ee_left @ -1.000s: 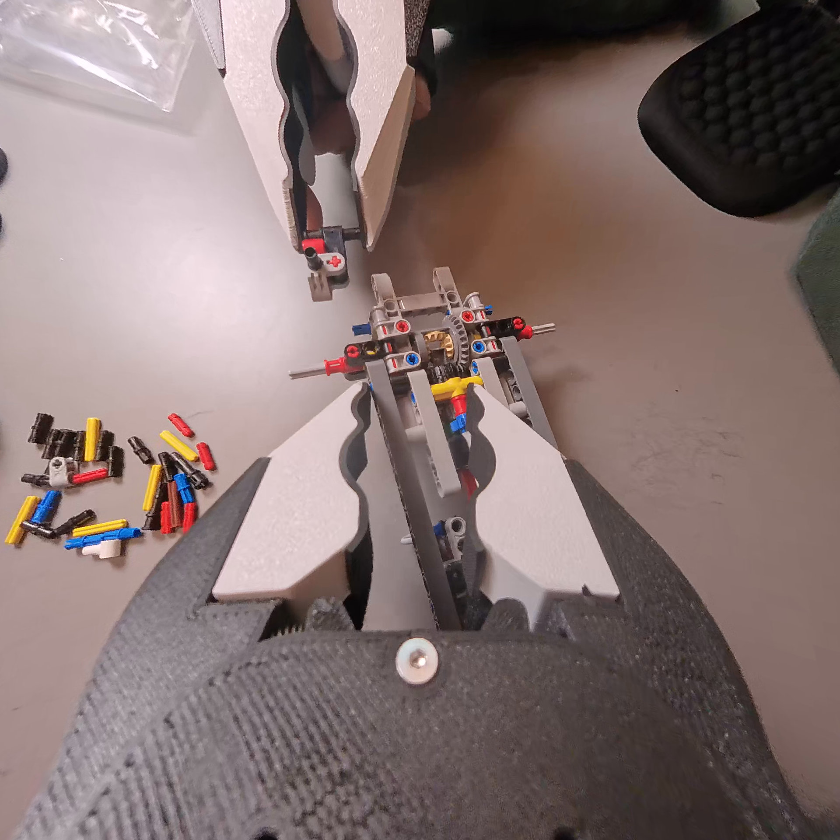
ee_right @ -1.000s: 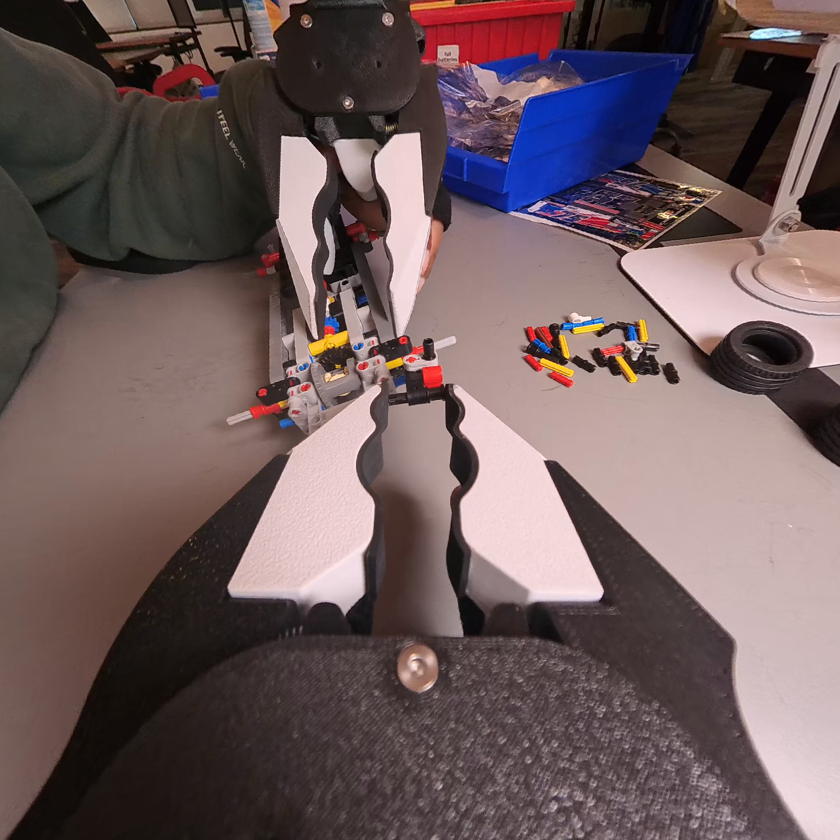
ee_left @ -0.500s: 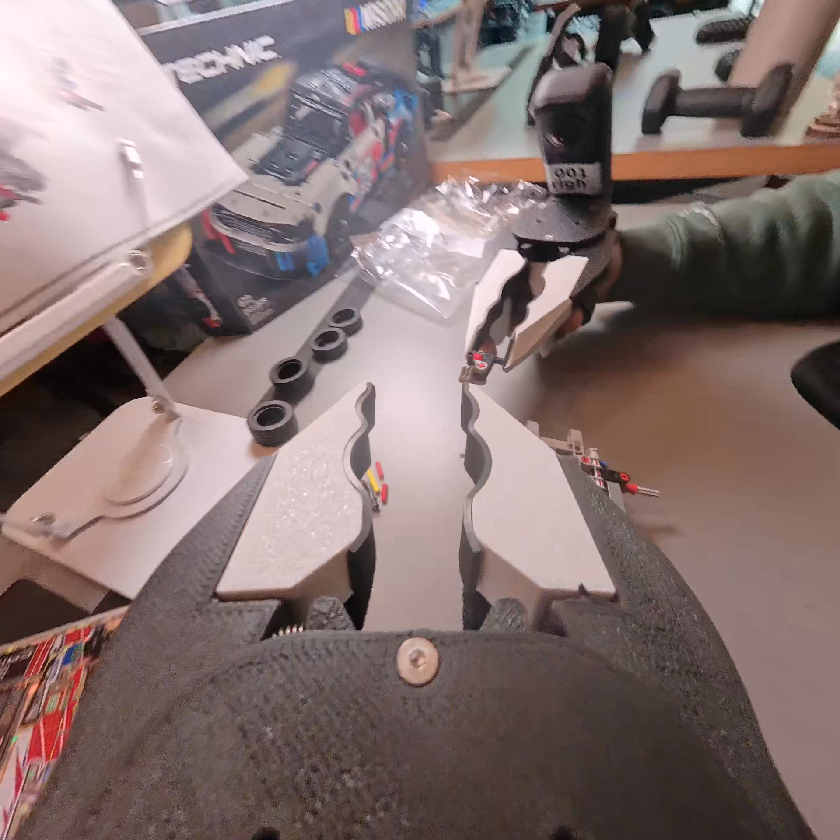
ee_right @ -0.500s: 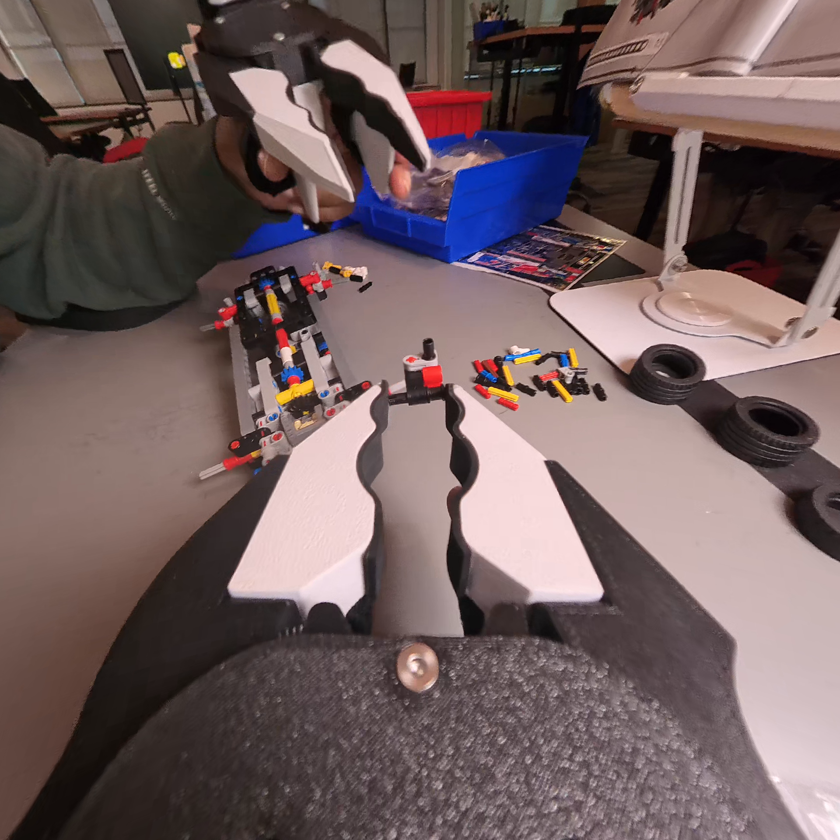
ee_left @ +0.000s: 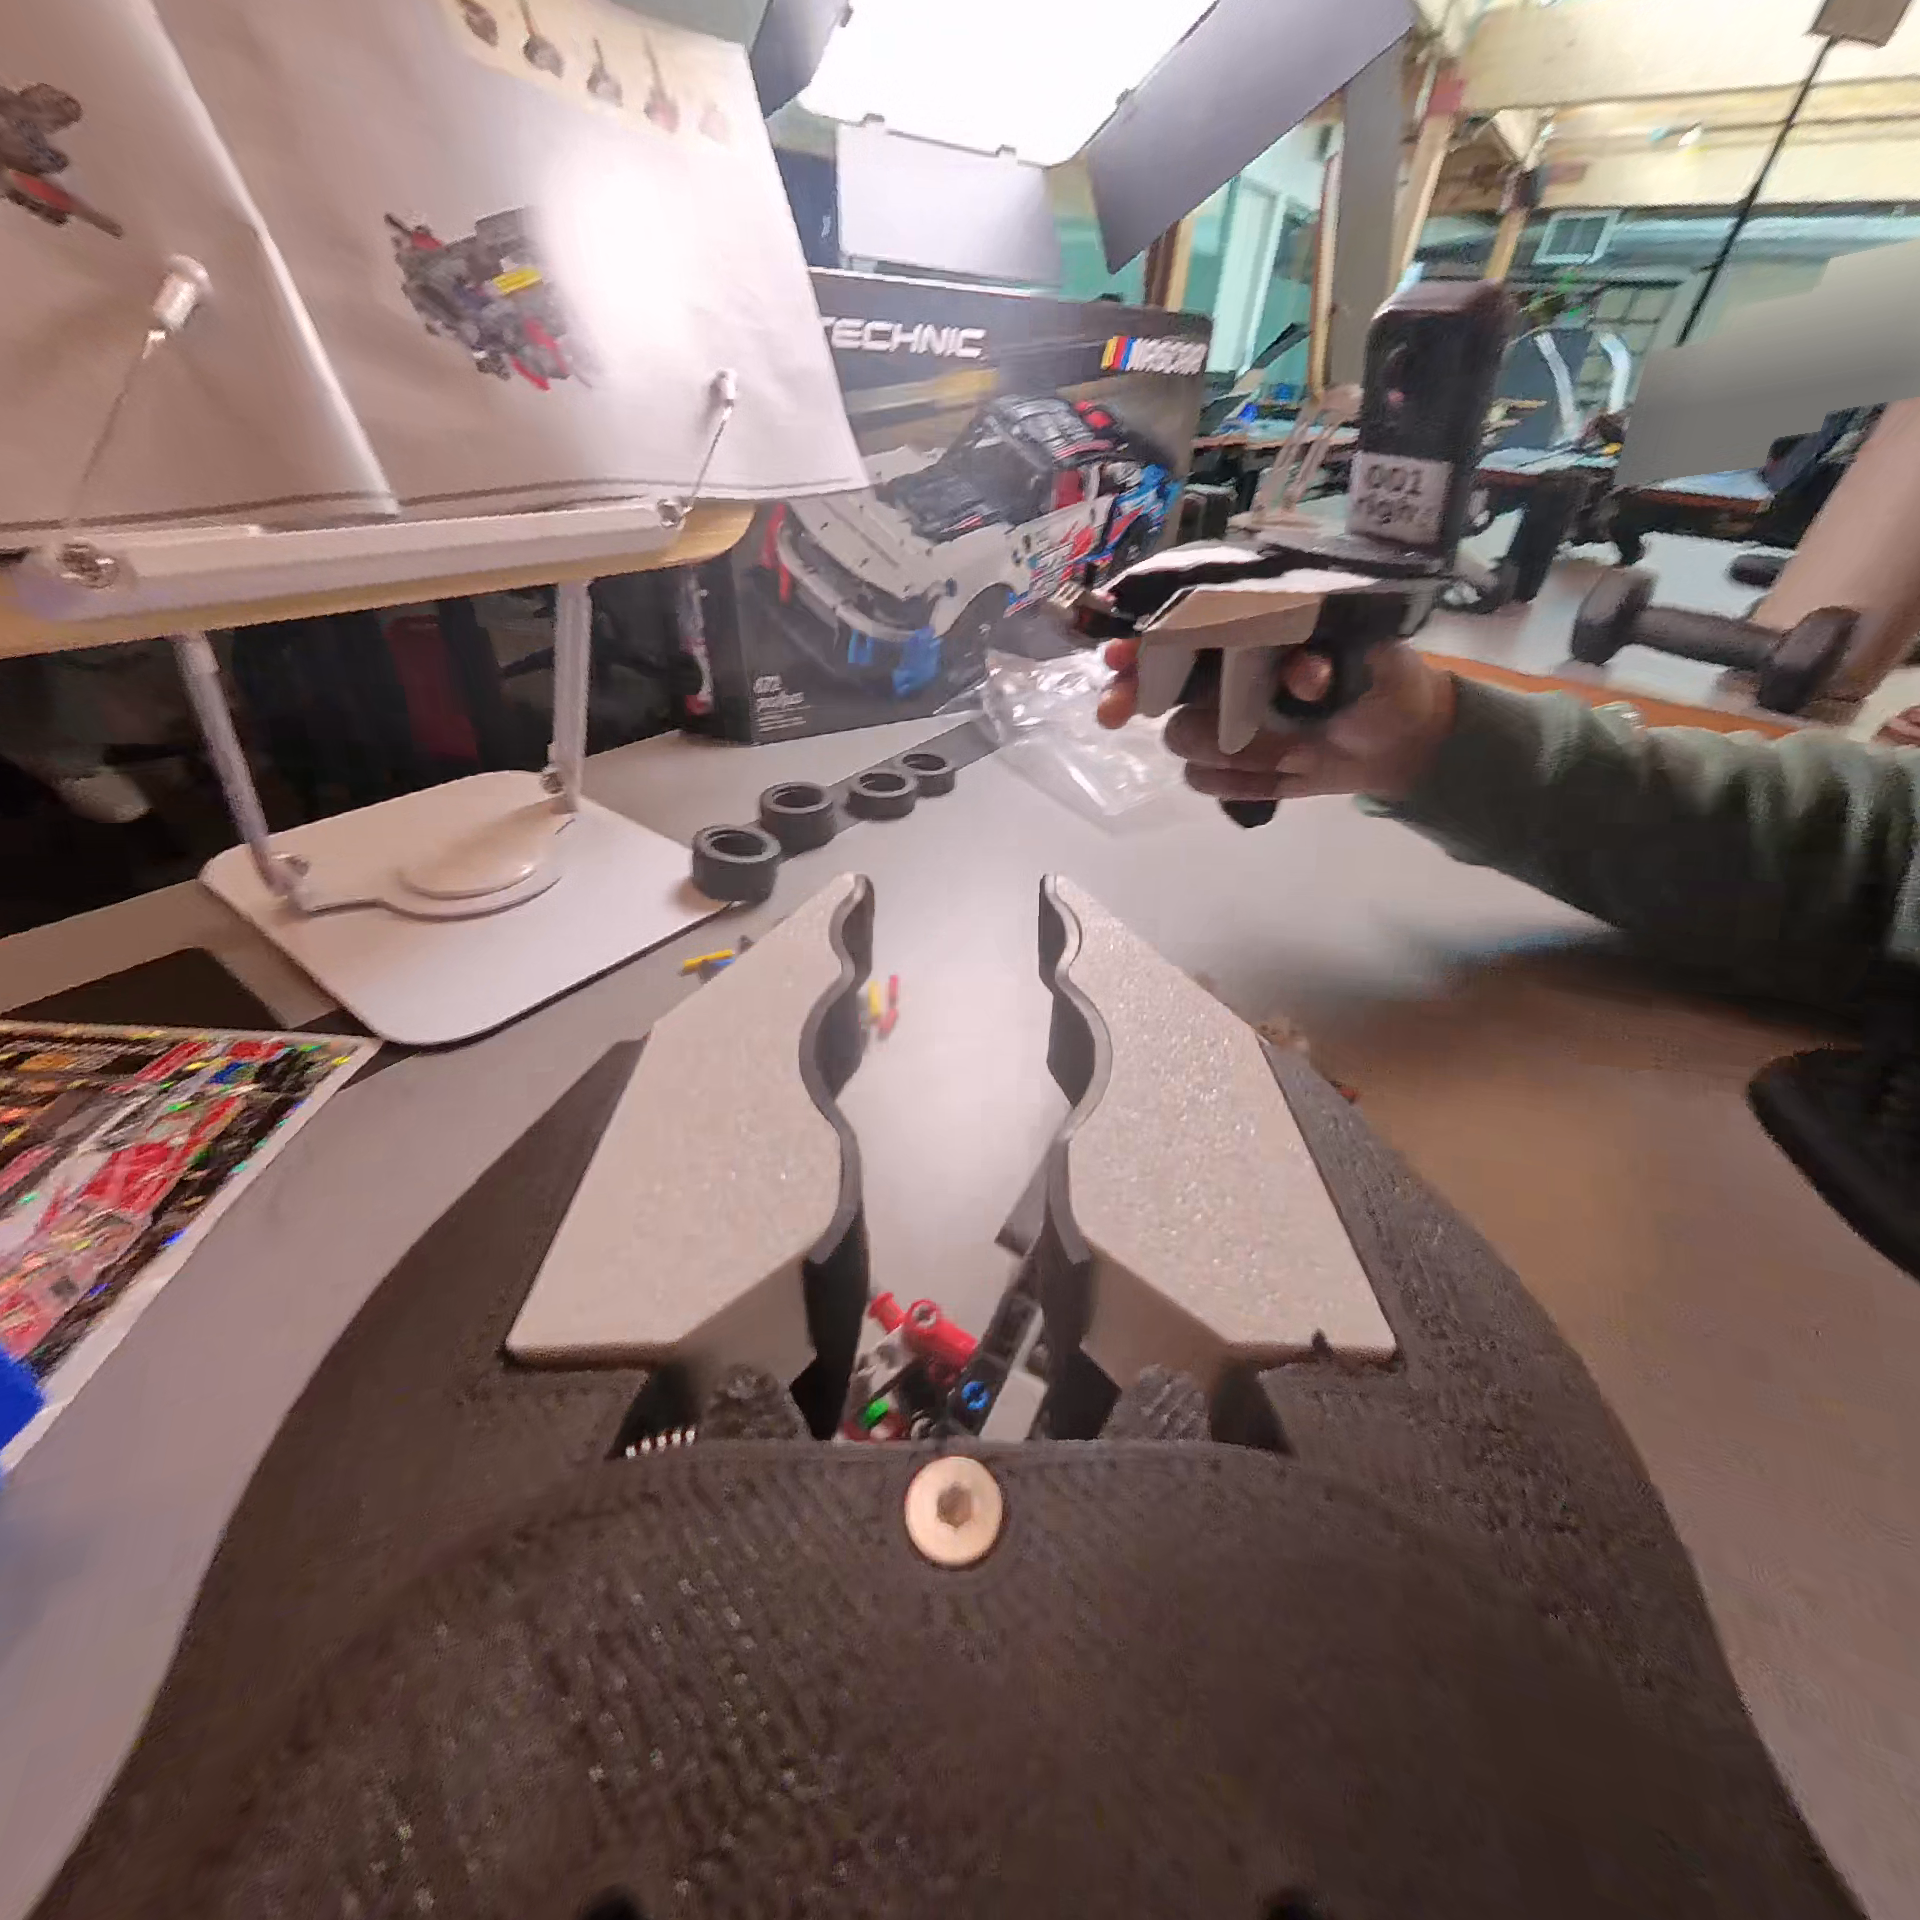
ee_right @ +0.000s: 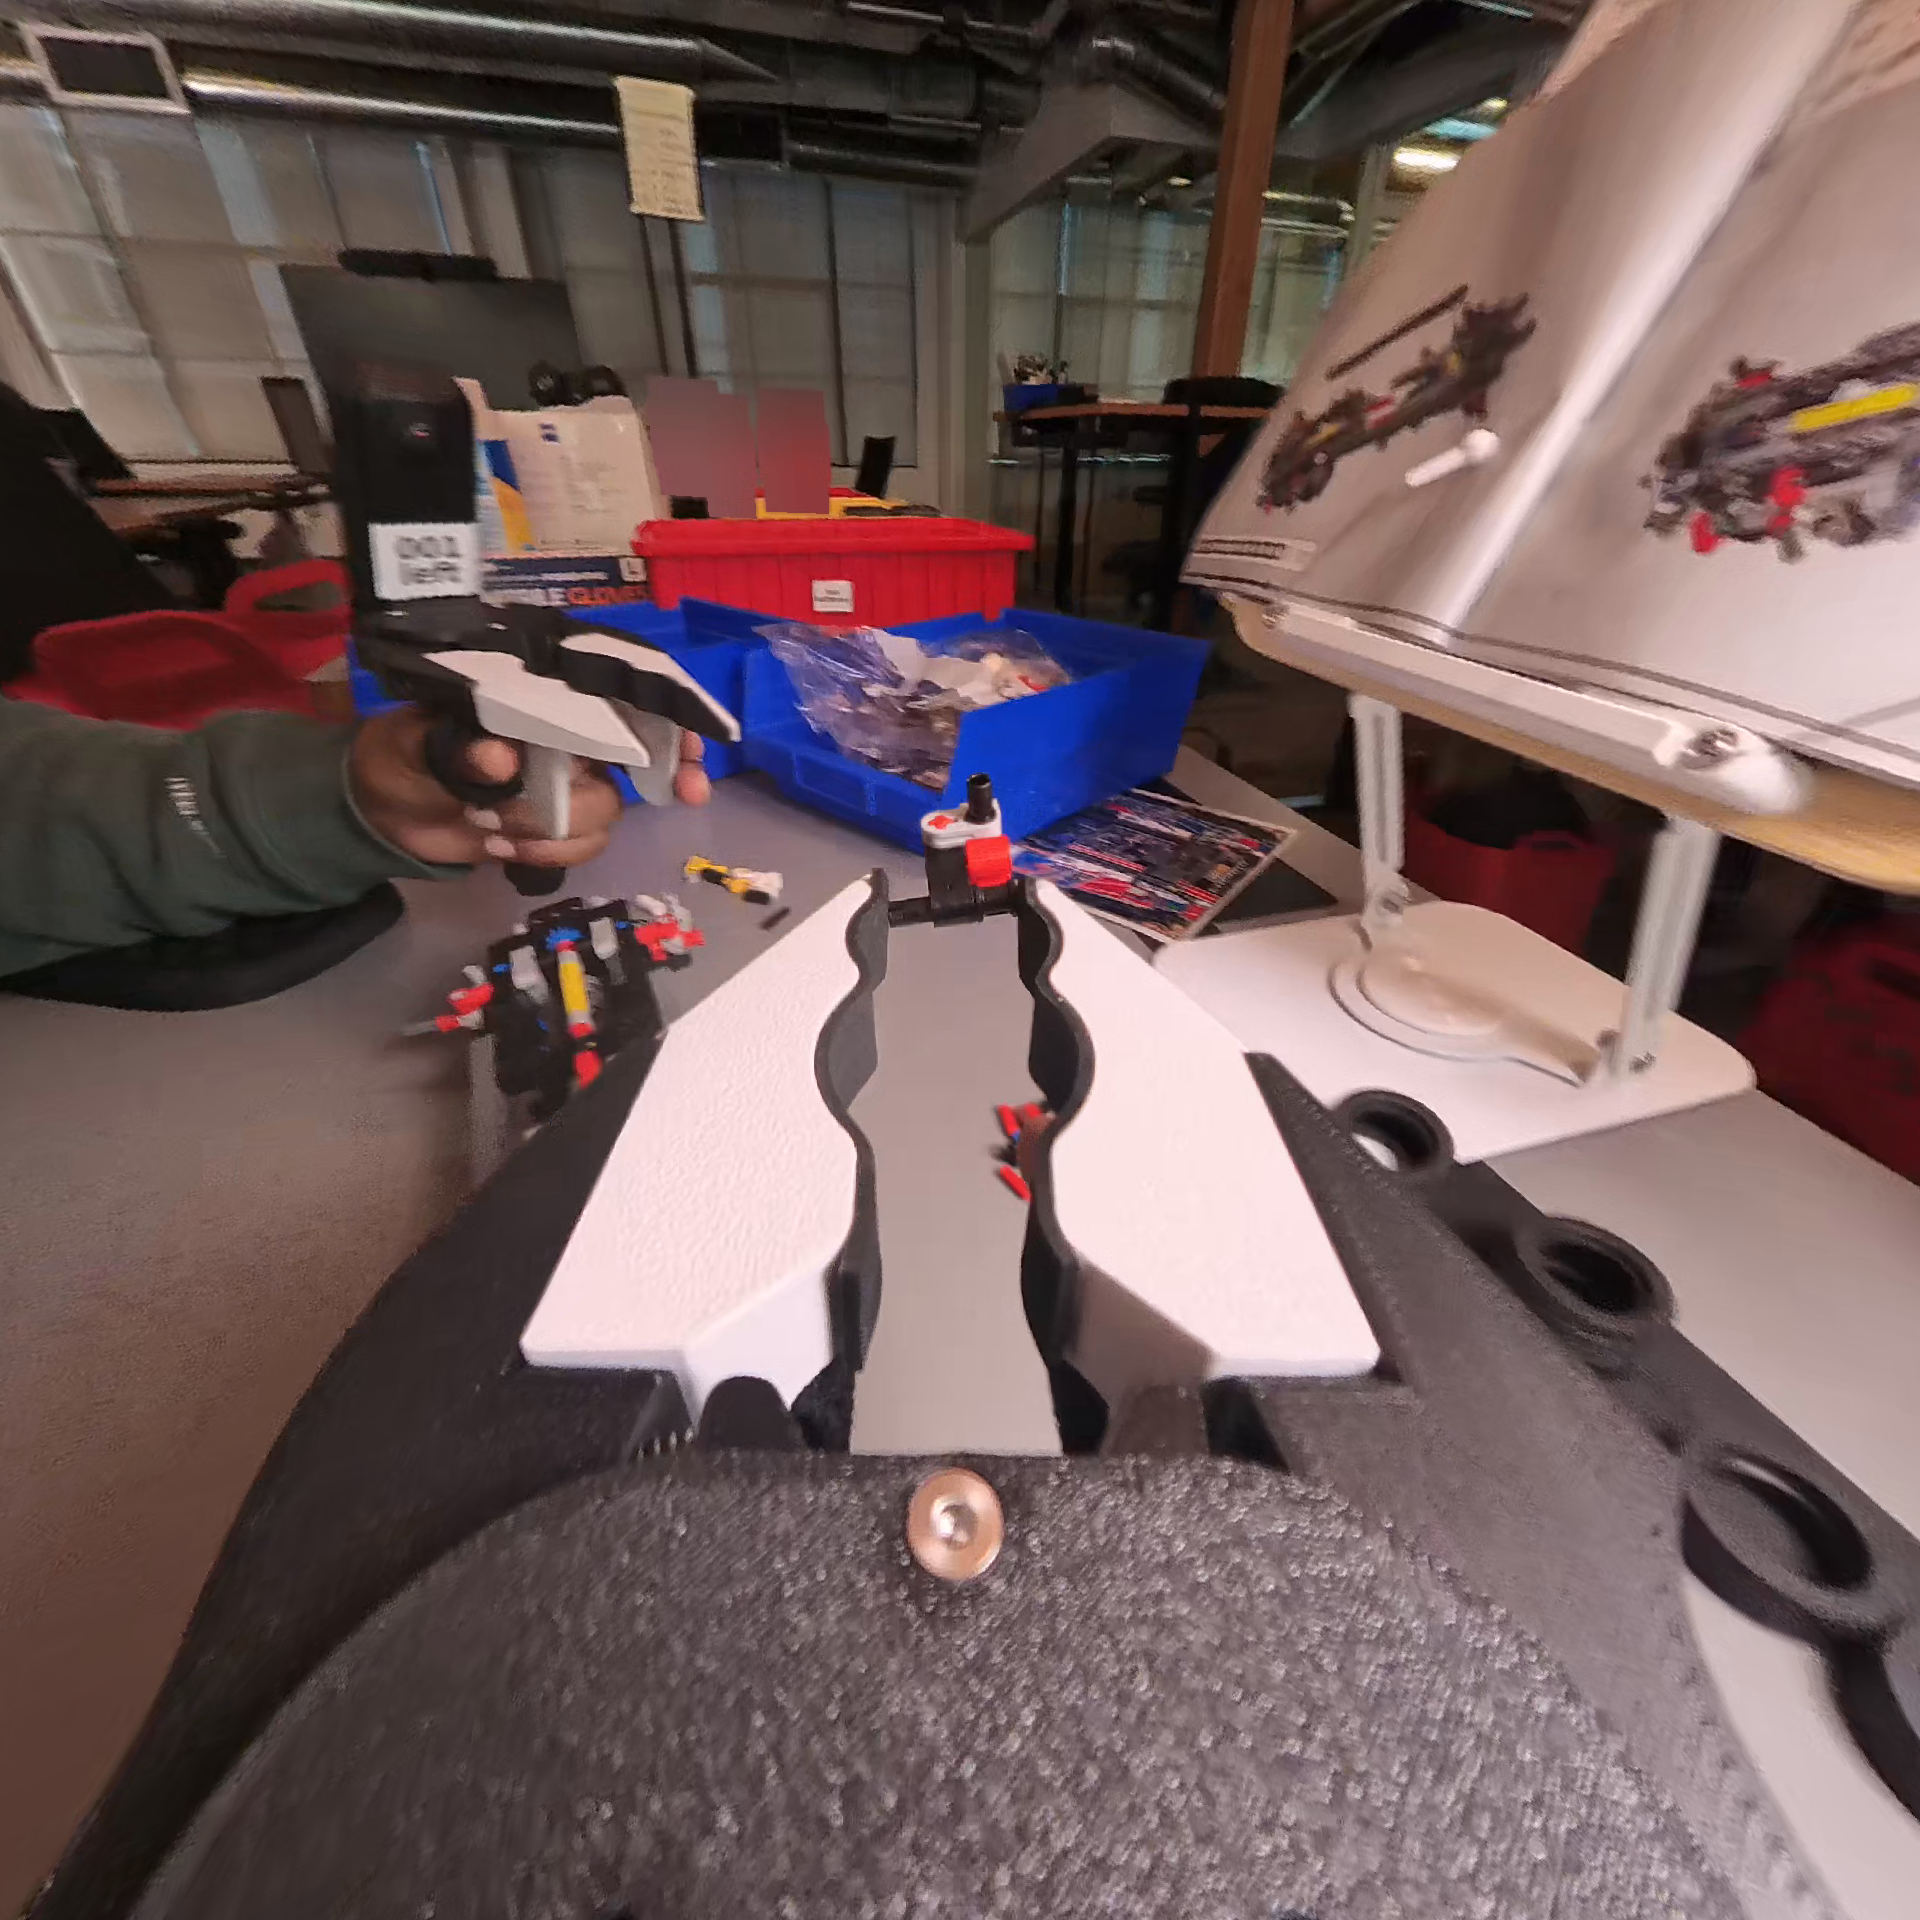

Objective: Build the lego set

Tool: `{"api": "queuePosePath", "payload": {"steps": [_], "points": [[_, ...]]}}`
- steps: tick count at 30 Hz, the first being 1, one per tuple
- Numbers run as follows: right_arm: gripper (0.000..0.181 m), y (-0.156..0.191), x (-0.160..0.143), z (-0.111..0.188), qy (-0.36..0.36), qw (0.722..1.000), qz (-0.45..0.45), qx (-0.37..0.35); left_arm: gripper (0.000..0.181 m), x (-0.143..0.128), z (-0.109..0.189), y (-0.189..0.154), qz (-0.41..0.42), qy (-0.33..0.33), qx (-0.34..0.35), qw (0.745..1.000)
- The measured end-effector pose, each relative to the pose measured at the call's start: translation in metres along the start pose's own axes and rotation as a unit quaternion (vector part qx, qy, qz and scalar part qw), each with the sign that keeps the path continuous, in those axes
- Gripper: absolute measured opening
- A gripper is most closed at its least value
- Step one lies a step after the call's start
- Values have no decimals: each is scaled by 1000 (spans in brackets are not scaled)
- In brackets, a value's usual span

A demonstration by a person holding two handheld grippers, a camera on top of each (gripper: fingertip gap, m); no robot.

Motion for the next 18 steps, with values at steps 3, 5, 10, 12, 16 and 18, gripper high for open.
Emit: {"api": "queuePosePath", "payload": {"steps": [3,5,10,12,16,18], "points": [[21,34,3,-20,13,995,1,104,39,8,-12,-20,37,-24,-71,997],[21,60,-1,-31,28,985,0,171,43,9,-17,-37,31,-33,-116,992],[21,98,-16,-43,72,962,-5,263,33,-1,-16,-72,-30,-17,-189,981],[21,106,-21,-44,82,956,-8,280,23,-5,-15,-78,-35,-10,-201,979],[21,113,-27,-46,90,953,-11,288,14,-12,-16,-83,-66,12,-197,978],[21,113,-25,-45,82,956,-14,281,14,-11,-15,-83,-65,9,-194,979]]}}
Point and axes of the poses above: each gripper's, where its closed fingertips meet, z back along the fingers, x out of its top, y = z × x across the jaws, the point moved 5 cm from there along z, back along the fingers
